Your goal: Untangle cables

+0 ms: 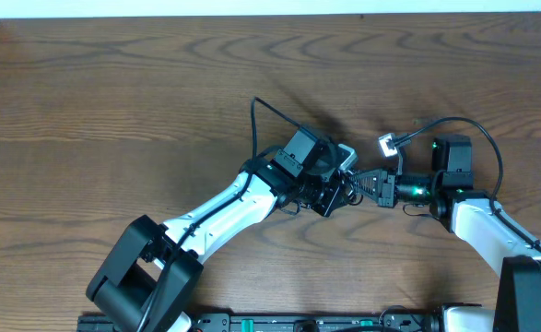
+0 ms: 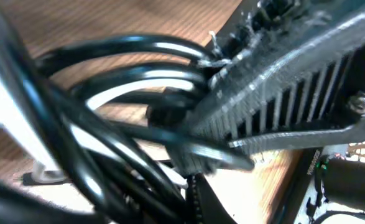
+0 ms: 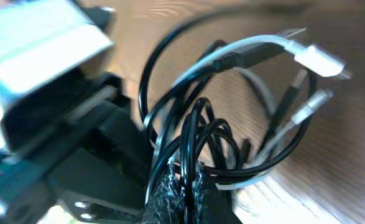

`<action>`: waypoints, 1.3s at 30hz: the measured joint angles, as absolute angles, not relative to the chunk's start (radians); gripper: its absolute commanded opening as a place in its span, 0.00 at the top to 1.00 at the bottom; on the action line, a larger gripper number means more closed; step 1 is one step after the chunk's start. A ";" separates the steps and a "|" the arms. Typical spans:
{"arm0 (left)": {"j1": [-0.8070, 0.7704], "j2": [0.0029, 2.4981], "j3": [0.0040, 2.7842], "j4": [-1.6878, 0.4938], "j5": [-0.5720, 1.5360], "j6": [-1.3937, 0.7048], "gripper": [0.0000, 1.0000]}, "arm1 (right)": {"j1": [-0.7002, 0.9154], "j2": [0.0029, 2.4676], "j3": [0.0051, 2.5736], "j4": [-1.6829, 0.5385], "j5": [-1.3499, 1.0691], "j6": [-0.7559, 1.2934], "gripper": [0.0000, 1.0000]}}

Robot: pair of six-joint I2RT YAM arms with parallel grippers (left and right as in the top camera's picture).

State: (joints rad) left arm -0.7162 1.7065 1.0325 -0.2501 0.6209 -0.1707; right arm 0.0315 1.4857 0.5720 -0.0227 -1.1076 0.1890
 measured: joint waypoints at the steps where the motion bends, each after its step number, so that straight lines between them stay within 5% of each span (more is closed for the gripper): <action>1: -0.716 1.704 1.032 -0.251 0.621 -0.177 0.93 | 0.031 1.486 0.573 -0.045 -1.070 0.204 0.99; 14: -0.488 1.422 1.031 -0.440 0.654 -0.186 0.93 | 0.012 1.483 0.577 -0.356 -0.358 0.420 0.99; 22: -0.311 1.394 1.030 -0.492 0.674 -0.183 0.92 | -0.052 1.467 0.596 -0.401 -0.228 0.456 0.99; 23: -0.280 1.394 1.029 -0.493 0.665 -0.184 0.86 | -0.059 1.465 0.596 -0.403 -0.224 0.457 0.99; 24: -0.265 1.394 1.029 -0.493 0.656 -0.184 0.67 | -0.060 1.465 0.596 -0.402 -0.225 0.458 0.99; 25: -0.244 1.394 1.029 -0.493 0.642 -0.187 0.62 | -0.063 1.465 0.595 -0.388 -0.225 0.452 0.99; 30: -0.199 1.392 1.029 -0.494 0.596 -0.213 0.61 | -0.086 1.482 0.580 -0.275 -0.410 0.316 0.99; 39: -0.373 1.392 1.029 -0.493 0.626 -0.213 0.60 | -0.085 1.484 0.573 0.021 -1.077 0.230 0.99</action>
State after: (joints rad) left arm -0.3729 1.3918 1.0294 -0.4934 0.6262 -0.2134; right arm -0.0849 1.4841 0.5728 0.0208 -1.0771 0.2302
